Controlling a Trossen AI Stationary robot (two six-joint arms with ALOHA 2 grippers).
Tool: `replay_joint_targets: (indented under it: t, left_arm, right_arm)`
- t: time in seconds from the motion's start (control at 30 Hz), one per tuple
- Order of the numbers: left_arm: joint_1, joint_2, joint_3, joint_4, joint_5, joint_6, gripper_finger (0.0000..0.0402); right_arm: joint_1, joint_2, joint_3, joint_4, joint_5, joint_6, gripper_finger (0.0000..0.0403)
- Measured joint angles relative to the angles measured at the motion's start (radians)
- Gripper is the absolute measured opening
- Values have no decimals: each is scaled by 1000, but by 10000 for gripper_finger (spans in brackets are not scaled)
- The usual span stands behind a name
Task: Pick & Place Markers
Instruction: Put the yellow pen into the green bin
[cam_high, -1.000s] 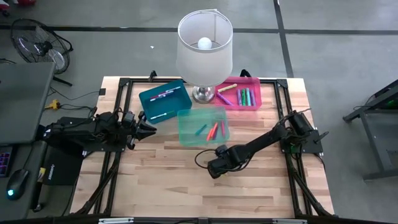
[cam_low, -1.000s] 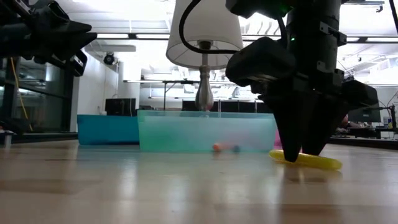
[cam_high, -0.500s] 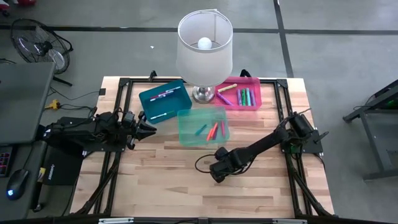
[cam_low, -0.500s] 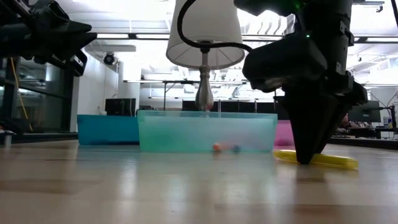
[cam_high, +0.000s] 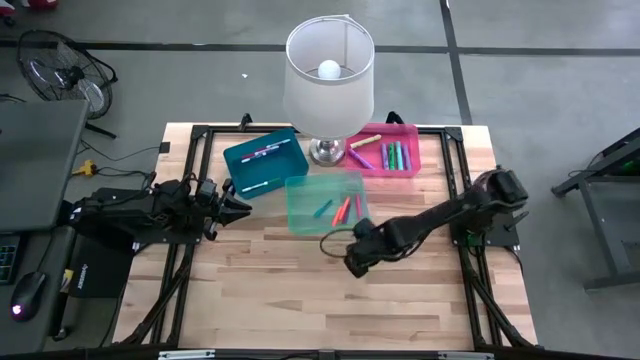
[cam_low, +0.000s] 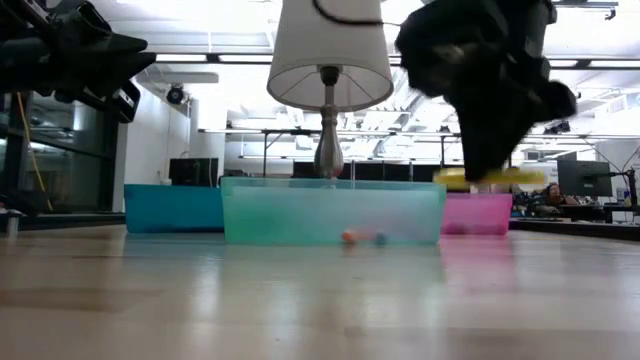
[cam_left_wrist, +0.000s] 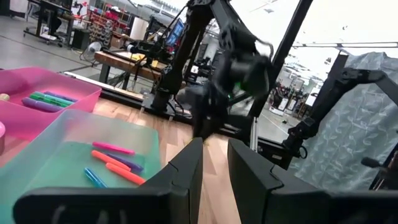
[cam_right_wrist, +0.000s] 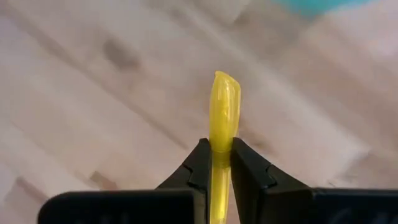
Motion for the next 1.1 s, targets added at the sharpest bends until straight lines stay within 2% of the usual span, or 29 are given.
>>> replay_joint_targets:
  t: [0.27,0.37,0.67,0.9,1.1]
  left_arm:
    - [0,0,0,-5,0,0,74]
    - [0,0,0,-19,0,0,74]
    - [0,0,0,-46,0,0,74]
    - [0,0,0,-45,0,0,74]
    - [0,0,0,-45,0,0,74]
  right_arm:
    - [-118,-186,3,1,187,-70,29]
    - [-183,-225,3,4,222,-107,29]
    - [-338,-236,3,208,205,-255,29]
    - [-375,-223,5,365,186,-290,29]
    - [-384,-115,5,514,136,-282,28]
